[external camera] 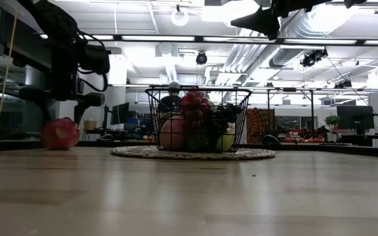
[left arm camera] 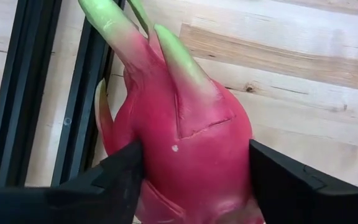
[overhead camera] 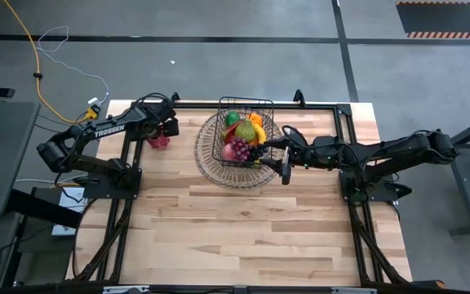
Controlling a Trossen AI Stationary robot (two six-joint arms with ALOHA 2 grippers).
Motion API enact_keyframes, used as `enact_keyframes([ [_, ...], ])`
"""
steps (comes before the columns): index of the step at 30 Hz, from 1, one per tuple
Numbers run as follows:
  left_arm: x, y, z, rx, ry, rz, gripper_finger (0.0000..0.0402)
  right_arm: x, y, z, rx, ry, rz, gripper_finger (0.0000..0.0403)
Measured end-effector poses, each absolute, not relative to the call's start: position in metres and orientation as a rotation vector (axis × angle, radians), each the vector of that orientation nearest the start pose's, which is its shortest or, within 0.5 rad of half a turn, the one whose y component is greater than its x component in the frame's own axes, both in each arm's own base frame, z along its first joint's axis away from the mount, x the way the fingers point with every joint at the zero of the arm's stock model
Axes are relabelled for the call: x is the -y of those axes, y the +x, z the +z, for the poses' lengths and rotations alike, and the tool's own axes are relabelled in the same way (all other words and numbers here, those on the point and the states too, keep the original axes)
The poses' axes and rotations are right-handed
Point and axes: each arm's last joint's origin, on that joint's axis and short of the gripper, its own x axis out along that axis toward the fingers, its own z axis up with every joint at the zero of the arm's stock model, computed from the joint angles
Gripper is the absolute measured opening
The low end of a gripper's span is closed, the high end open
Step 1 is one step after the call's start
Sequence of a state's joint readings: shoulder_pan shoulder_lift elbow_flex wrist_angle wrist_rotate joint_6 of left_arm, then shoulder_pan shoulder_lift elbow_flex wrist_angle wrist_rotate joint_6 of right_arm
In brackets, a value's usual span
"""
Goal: Build produce basket
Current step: Put the pink dragon fruit into the black wire basket
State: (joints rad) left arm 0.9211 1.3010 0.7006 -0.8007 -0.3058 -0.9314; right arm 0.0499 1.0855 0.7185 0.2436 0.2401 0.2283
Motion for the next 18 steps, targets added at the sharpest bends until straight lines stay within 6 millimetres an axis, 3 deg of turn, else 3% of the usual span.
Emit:
enact_keyframes([
  [5,-0.166,0.116,0.178,-0.873,-1.096,1.611,0.0228,-0.005,0.242,0.293,-0.097,0.243,-0.205,0.0309],
  [8,-0.168,0.118,0.189,-0.846,-1.074,1.546,0.0227,-0.005,0.242,0.293,-0.096,0.245,-0.205,0.0309],
  [18,-0.162,0.114,0.26,-0.592,-0.863,1.436,0.0228,-0.005,0.242,0.293,-0.096,0.245,-0.205,0.0309],
])
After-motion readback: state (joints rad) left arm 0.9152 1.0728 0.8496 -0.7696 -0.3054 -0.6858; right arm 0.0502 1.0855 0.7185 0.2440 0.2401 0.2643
